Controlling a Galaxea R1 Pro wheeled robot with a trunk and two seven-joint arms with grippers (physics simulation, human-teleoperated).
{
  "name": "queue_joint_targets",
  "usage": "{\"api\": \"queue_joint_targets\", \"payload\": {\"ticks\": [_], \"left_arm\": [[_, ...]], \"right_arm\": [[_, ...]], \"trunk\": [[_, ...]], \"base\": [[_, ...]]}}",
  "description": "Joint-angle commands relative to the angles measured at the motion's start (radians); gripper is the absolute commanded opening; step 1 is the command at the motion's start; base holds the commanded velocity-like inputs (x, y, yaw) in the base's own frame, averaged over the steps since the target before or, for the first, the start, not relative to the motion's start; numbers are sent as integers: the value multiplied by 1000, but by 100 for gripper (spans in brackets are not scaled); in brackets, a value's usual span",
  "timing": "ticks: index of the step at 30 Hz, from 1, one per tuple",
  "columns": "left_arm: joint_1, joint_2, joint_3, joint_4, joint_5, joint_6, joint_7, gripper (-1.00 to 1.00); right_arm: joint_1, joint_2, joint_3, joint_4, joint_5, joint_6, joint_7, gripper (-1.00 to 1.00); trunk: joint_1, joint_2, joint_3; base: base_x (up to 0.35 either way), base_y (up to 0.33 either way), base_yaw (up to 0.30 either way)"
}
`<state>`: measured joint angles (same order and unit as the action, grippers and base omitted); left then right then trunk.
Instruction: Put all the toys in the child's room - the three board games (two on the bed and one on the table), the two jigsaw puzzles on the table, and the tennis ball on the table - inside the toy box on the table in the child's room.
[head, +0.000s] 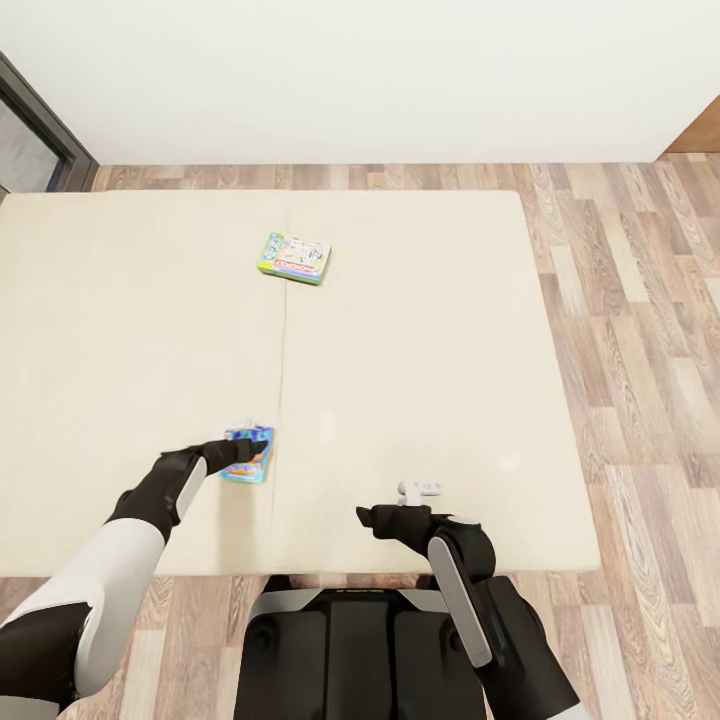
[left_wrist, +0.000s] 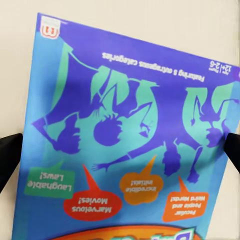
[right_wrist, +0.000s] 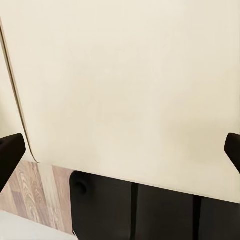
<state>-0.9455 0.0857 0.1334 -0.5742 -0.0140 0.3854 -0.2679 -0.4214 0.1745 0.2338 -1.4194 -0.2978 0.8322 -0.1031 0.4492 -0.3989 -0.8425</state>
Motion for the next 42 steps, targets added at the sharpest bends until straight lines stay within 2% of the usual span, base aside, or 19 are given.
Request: {"api": "queue_joint_targets", "payload": {"ticks": [1,8,9,10,14,18,42], "left_arm": [[1,-1,3,5,-7,7,-12,100],[1,-1,1,8,-18,8,-46,100],[1,-1,-2,8,-23,9,-52,100],[1,-1,-7,8,-55,9,-71,100],[1,-1,-31,8,-54,9,-71,100],[1,-1,-39,8,-54,9,-71,100],[1,-1,-41,8,-53,9,-71,100]], "right_arm": [[0,0,1,-1,-11,4,-10,100],[0,0,1,-1,-11,4,-10,100],[0,0,1,-1,-11,4,-10,100],[0,0,1,-1,-11,4,-10,100],[0,0,1,-1,-11,4,-10,100],[0,0,1,-1,-11,4,-10,100],[0,0,1,-1,-11,4,-10,100]], "trunk": [[1,-1,-1],[1,-1,-1],[1,-1,-1],[1,-1,-1],[1,-1,-1],[1,-1,-1],[1,-1,-1]], "base": [[0,0,0],[0,0,0],[0,0,0],[0,0,0],[-41,-17,0],[-158,-123,0],[-28,-36,0]]}}
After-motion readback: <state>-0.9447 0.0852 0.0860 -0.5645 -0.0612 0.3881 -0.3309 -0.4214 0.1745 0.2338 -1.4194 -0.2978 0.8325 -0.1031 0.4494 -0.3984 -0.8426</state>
